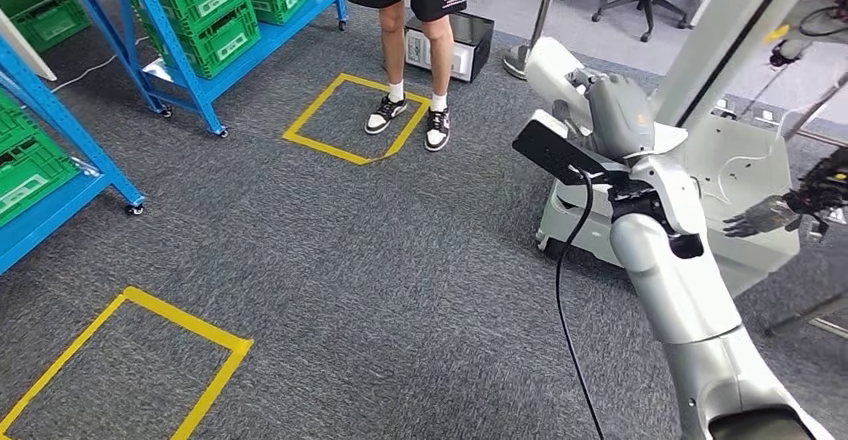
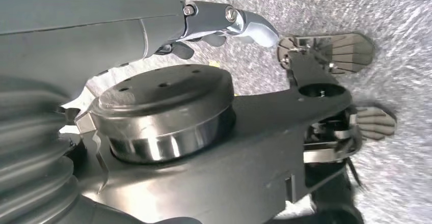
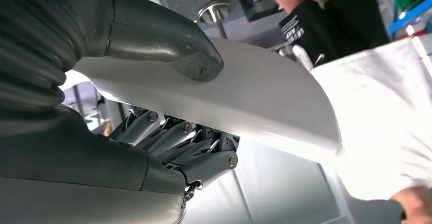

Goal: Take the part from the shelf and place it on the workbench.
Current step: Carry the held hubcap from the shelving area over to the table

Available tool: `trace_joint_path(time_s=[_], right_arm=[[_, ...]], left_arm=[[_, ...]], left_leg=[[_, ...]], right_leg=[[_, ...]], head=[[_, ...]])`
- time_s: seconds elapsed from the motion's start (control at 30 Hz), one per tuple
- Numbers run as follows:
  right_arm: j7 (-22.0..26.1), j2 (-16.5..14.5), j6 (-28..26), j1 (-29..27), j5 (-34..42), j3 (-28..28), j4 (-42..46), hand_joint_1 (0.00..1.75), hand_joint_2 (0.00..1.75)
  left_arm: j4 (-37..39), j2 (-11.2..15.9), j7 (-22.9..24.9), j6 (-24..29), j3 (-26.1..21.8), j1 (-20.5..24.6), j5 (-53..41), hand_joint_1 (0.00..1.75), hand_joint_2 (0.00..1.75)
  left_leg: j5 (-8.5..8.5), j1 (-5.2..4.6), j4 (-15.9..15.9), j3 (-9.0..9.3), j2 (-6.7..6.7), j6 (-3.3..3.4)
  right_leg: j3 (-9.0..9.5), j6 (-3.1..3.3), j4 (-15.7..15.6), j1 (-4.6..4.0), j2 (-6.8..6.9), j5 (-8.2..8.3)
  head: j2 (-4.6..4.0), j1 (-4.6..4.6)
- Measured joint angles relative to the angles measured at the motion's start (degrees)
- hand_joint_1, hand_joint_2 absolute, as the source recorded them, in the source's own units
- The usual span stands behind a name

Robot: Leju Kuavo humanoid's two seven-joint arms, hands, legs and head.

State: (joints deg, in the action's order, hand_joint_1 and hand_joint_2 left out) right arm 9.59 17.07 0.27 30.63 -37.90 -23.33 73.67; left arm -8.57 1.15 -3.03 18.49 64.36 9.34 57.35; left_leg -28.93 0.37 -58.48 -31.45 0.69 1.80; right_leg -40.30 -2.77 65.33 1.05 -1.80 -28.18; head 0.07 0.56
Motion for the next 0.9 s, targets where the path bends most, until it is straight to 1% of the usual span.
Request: trace_joint_path(time_s=[0.03,0.07,0.1,0.13,0.17,0.2,0.23,0.27,0.3,0.33,0.37,0.4,0.43,0.47,0.5,0.53,0.57,0.6,0.63,0.67,0.7,0.73,0.77,0.8,0.83,0.87,0.9], right_arm=[[-0.1,-0.1,0.0,0.4,0.0,-0.1,-0.4,1.75,1.75],[-0.2,-0.3,-0.1,0.5,0.0,-0.3,-0.7,1.75,1.75],[-0.2,-0.3,-0.1,0.6,0.0,-0.4,-1.0,1.75,1.75],[-0.3,-0.4,-0.1,0.6,0.0,-0.5,-1.2,1.75,1.75],[-0.3,-0.4,-0.1,0.7,0.0,-0.7,-1.4,1.75,1.75],[-0.3,-0.4,-0.1,0.9,0.0,-0.8,-1.5,1.75,1.75],[-0.3,-0.4,-0.2,1.1,0.0,-0.9,-1.5,1.75,1.75],[-0.3,-0.4,-0.2,1.2,0.0,-1.0,-1.5,1.75,1.75],[-0.3,-0.3,-0.3,1.3,0.1,-1.0,-1.5,1.75,1.75],[-0.3,-0.3,-0.5,1.2,0.1,-1.0,-1.5,1.75,1.75],[-0.4,-0.2,-0.6,1.1,0.1,-1.0,-1.5,1.75,1.75],[-0.4,-0.2,-0.7,0.9,0.1,-1.0,-1.5,1.75,1.75],[-0.5,-0.2,-0.8,0.8,0.1,-1.0,-1.5,1.75,1.75],[-0.7,-0.2,-0.9,0.8,0.1,-1.0,-1.4,1.75,1.75],[-0.9,-0.4,-0.9,0.8,0.0,-1.1,-1.4,1.75,1.75],[-1.1,-0.5,-0.9,0.8,0.0,-1.1,-1.4,1.75,1.75],[-1.2,-0.8,-0.9,0.8,-0.1,-1.1,-1.4,1.75,1.75],[-1.3,-1.0,-0.8,0.8,-0.1,-1.1,-1.4,1.75,1.75],[-1.4,-1.2,-0.7,0.8,-0.1,-1.2,-1.4,1.75,1.75],[-1.5,-1.3,-0.5,0.9,-0.2,-1.2,-1.4,1.75,1.75],[-1.5,-1.5,-0.4,1.2,-0.3,-1.2,-1.4,1.75,1.75],[-1.5,-1.7,-0.2,1.5,-0.4,-1.2,-1.5,1.75,1.75],[-1.5,-1.9,-0.1,1.9,-0.5,-1.2,-1.5,1.75,1.75],[-1.5,-2.0,0.0,2.2,-0.5,-1.2,-1.5,1.75,1.75],[-1.4,-2.1,0.1,2.3,-0.5,-1.3,-1.6,1.75,1.75],[-1.4,-2.1,0.1,2.3,-0.5,-1.4,-1.6,1.75,1.75],[-1.3,-2.0,0.1,2.0,-0.5,-1.4,-1.6,1.75,1.75]], left_arm=[[0.0,0.0,0.1,0.0,0.0,-0.1,0.1,0.00,1.75],[0.0,0.0,0.2,0.0,0.0,-0.3,0.1,0.00,1.75],[0.0,0.0,0.2,0.0,0.0,-0.4,0.1,0.00,1.75],[0.1,0.0,0.2,0.0,0.0,-0.4,0.2,0.00,1.75],[0.0,0.0,0.1,0.0,0.0,-0.4,0.2,0.00,1.75],[0.0,0.0,0.0,0.0,0.0,-0.4,0.2,0.00,1.75],[0.0,0.0,-0.2,0.0,0.0,-0.3,0.2,0.00,1.75],[0.0,0.0,-0.4,0.0,0.0,-0.3,0.2,0.00,1.75],[0.0,0.0,-0.6,0.0,0.0,-0.2,0.2,0.00,1.75],[-0.1,-0.1,-0.7,0.0,0.0,-0.2,0.3,0.00,1.75],[-0.1,-0.1,-0.7,0.0,0.0,-0.2,0.3,0.00,1.75],[-0.2,-0.2,-0.7,0.0,0.0,-0.1,0.3,0.00,1.75],[-0.2,-0.2,-0.6,0.1,0.0,-0.1,0.3,0.00,1.75],[-0.2,-0.2,-0.6,0.1,0.0,-0.1,0.3,0.00,1.75],[-0.2,-0.2,-0.5,0.1,0.0,-0.1,0.4,0.00,1.75],[-0.2,-0.2,-0.4,0.1,0.0,-0.1,0.4,0.00,1.75],[-0.2,-0.2,-0.3,0.1,0.0,-0.1,0.5,0.00,1.75],[-0.2,-0.2,-0.1,0.1,0.0,-0.2,0.6,0.00,1.75],[-0.2,-0.2,0.0,0.1,0.0,-0.1,0.7,0.00,1.75],[-0.2,-0.2,0.0,0.1,0.0,-0.1,0.8,0.00,1.75],[-0.2,-0.2,-0.1,0.1,-0.1,-0.1,0.9,0.00,1.75],[-0.2,-0.2,-0.2,0.1,-0.1,-0.1,1.0,0.00,1.75],[-0.2,-0.2,-0.5,0.1,-0.2,-0.1,1.1,0.00,1.75],[-0.2,-0.2,-0.8,0.1,-0.2,-0.2,1.2,0.00,1.75],[-0.2,-0.2,-1.0,0.1,-0.2,-0.2,1.3,0.00,1.75],[-0.2,-0.1,-1.2,0.1,-0.3,-0.2,1.4,0.00,1.75],[-0.2,-0.1,-1.3,0.1,-0.3,-0.2,1.4,0.00,1.75]], left_leg=[[0.00,-0.09,0.0,-0.09,-0.80,0.09],[-0.03,-0.17,-0.1,-0.15,-1.61,0.15],[-0.08,-0.22,-0.1,-0.17,-2.41,0.20],[-0.15,-0.26,-0.2,-0.18,-3.17,0.23],[-0.26,-0.30,-0.2,-0.15,-3.90,0.22],[-0.40,-0.37,-0.3,-0.07,-4.57,0.14],[-0.57,-0.56,-0.4,-0.01,-5.21,-0.03],[-0.72,-0.73,-0.4,0.07,-5.76,-0.24],[-0.84,-0.89,-0.4,0.16,-6.30,-0.48],[-0.91,-0.99,-0.3,0.26,-6.86,-0.72],[-1.00,-1.03,-0.2,0.43,-7.46,-0.99],[-1.29,-0.96,-0.3,0.45,-7.26,-1.31],[-2.01,-0.88,-1.2,0.12,-6.18,-1.61],[-3.35,-0.78,-3.3,-0.80,-4.58,-1.92],[-5.10,-0.61,-6.6,-2.34,-2.70,-2.15],[-6.87,-0.54,-10.6,-4.20,-1.50,-2.31],[-8.16,-0.49,-14.2,-5.98,-1.01,-2.43],[-8.37,-0.43,-16.2,-7.09,-0.87,-2.52],[-7.66,-0.36,-16.4,-7.38,-0.81,-2.56],[-5.79,-0.23,-14.1,-6.47,-0.57,-2.59],[-3.52,-0.01,-10.2,-4.85,0.18,-2.62],[-1.94,0.23,-6.5,-3.24,1.62,-2.66],[-0.76,0.42,-3.4,-1.91,2.90,-2.57],[-0.49,0.47,-2.0,-1.28,3.79,-2.38],[-0.66,0.37,-1.7,-1.15,4.07,-2.07],[-0.47,0.26,-1.6,-1.10,3.46,-1.61],[-0.24,0.24,-1.5,-1.02,2.77,-1.14]], right_leg=[[-1.89,-0.14,4.2,-0.02,0.96,-1.92],[-3.40,-0.23,7.6,-0.02,1.29,-3.15],[-4.07,-0.24,9.3,-0.02,1.44,-3.43],[-3.58,-0.18,8.8,-0.04,1.57,-2.71],[-1.82,-0.02,5.8,-0.11,2.01,-1.13],[0.66,0.25,1.4,-0.29,3.31,0.50],[2.84,0.62,-2.5,-0.60,4.71,1.71],[4.35,1.00,-5.4,-0.89,5.76,2.45],[4.94,1.33,-6.8,-1.16,6.34,2.60],[4.85,1.60,-6.9,-1.32,5.85,2.61],[4.79,1.88,-7.1,-1.24,5.05,2.77],[4.81,2.17,-7.3,-1.08,4.41,2.93],[4.87,2.51,-7.5,-0.87,3.77,3.13],[4.93,2.84,-7.8,-0.65,3.14,3.31],[4.93,3.05,-7.8,-0.54,2.50,3.41],[4.88,3.20,-7.8,-0.51,1.79,3.44],[4.82,3.25,-7.8,-0.50,1.02,3.45],[4.79,3.25,-7.7,-0.49,0.20,3.46],[4.77,3.23,-7.7,-0.47,-0.56,3.47],[4.76,3.16,-7.5,-0.41,-1.39,3.46],[4.72,3.02,-7.3,-0.32,-2.19,3.42],[4.55,2.74,-7.0,-0.28,-2.92,3.36],[4.26,2.39,-6.7,-0.19,-3.69,3.35],[3.93,1.94,-6.5,-0.11,-4.38,3.43],[3.62,1.45,-6.5,-0.02,-5.05,3.64],[3.41,0.99,-6.7,0.11,-5.73,3.92],[3.25,0.63,-6.8,0.20,-5.79,4.06]], head=[[0.00,-0.04],[0.00,-0.05],[0.00,-0.05],[0.00,-0.05],[0.00,-0.06],[0.00,-0.06],[0.00,-0.03],[-0.01,-0.02],[-0.01,0.01],[-0.01,0.03],[-0.01,0.02],[0.00,0.03],[0.00,0.04],[0.00,0.07],[0.00,0.08],[0.00,0.09],[0.00,0.10],[0.00,0.10],[0.00,0.10],[-0.01,0.10],[-0.01,0.10],[-0.01,0.10],[-0.01,0.10],[0.00,0.10],[0.00,0.11],[0.00,0.10],[0.00,0.11]])
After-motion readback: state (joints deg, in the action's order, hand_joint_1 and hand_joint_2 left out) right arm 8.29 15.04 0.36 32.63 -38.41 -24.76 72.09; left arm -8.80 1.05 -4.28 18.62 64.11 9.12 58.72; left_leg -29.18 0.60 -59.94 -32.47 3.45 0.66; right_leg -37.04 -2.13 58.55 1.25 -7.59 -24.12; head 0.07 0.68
